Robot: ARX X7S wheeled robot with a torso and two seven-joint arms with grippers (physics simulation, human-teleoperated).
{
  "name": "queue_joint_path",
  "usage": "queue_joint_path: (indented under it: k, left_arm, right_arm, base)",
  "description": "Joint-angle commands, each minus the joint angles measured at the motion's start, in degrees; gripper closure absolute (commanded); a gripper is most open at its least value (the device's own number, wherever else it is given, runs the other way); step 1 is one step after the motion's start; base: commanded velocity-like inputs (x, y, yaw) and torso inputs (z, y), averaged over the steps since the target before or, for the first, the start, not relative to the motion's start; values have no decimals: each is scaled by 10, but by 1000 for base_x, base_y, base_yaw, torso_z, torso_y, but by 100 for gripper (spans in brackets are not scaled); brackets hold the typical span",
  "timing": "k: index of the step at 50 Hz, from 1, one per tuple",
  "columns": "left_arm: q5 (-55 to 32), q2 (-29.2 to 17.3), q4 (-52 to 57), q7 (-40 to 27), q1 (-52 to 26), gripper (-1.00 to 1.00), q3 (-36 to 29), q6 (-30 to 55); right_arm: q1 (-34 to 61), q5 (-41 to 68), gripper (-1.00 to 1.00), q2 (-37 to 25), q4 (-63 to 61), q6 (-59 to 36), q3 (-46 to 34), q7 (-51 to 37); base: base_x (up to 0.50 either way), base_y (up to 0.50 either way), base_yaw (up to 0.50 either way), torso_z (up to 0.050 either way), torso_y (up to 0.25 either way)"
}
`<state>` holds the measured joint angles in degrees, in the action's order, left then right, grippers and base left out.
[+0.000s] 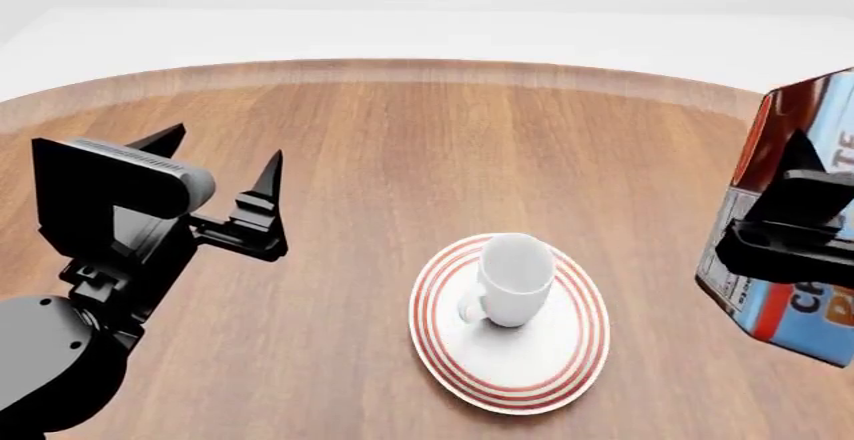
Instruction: Pick up the white mug and put it on the plate, and put the chocolate pudding to the right of the plate.
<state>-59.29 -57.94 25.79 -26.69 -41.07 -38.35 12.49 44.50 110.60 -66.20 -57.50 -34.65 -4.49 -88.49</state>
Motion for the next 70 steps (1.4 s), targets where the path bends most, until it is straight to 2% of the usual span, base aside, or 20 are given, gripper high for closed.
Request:
queue_joint_path:
  k: [1,4,7,11,12,13,15,22,29,32,38,41,43,48,56,70]
  left_arm:
    - [6,12,-4,16,2,-100,15,-12]
    - [5,11,-2,15,1,-100,15,-11]
    - [7,12,-2,14,2,-100,14,-10]
    - [3,11,0,13,-1,-100,16,-8]
    - [4,12,-1,14,-2,-100,16,-8]
    - [5,12,-2,15,-1,-100,16,-9]
    - [6,12,-1,15,1,-100,15,-10]
    - [7,16,-6,17,-1,-100,15,-8]
    - [7,17,-10,19,-3,-100,14,-7]
    - [7,17,-8,19,-2,-100,15,-8]
    - [7,20,-8,20,-6,-100,14,-4]
    - [6,19,-6,19,-6,-100,15,-3]
    - [6,18,-7,19,-5,-100,15,-4]
    - [5,18,-6,19,-5,-100,16,-4]
    - [4,18,-7,20,-5,-100,17,-4]
    - [7,20,-11,23,-2,-100,16,-5]
  right_arm:
    - [76,-63,100,-30,62,-52,-30,71]
    - [46,-69,100,-26,109,-32,-10,117]
    - [59,-104,100,-11,150,-57,-31,167]
    - [108,-137,100,11,197,-95,-63,222]
    - [132,-140,100,27,219,-112,-79,260]
    - [134,-143,100,30,229,-112,-81,253]
    - [157,-172,100,51,268,-122,-96,306]
    - [233,-192,100,93,369,-188,-155,378]
    - [293,-270,100,119,489,-214,-196,437]
    - [336,-360,100,126,525,-230,-252,503]
    - [364,-413,100,145,577,-243,-298,560]
    - [387,-450,100,155,589,-265,-350,624]
    - [401,-451,100,168,613,-295,-369,636]
    - [421,-469,100,197,686,-305,-385,656]
    - [423,-497,100,216,729,-307,-428,711]
    - [381,-495,100,227,853,-235,-392,721]
  base:
    - [0,0,0,0,0]
    - [0,0,0,0,0]
    - [0,0,0,0,0]
    - [0,0,0,0,0]
    - [0,0,0,0,0]
    - [0,0,0,0,0]
    - [0,0,0,0,0]
    - [0,0,0,0,0]
    - [0,0,0,0,0]
    - [0,0,0,0,0]
    - [0,0,0,0,0]
    - [0,0,0,0,0]
    - [0,0,0,0,0]
    - [0,0,0,0,0]
    - [0,0,0,0,1]
    - [0,0,0,0,0]
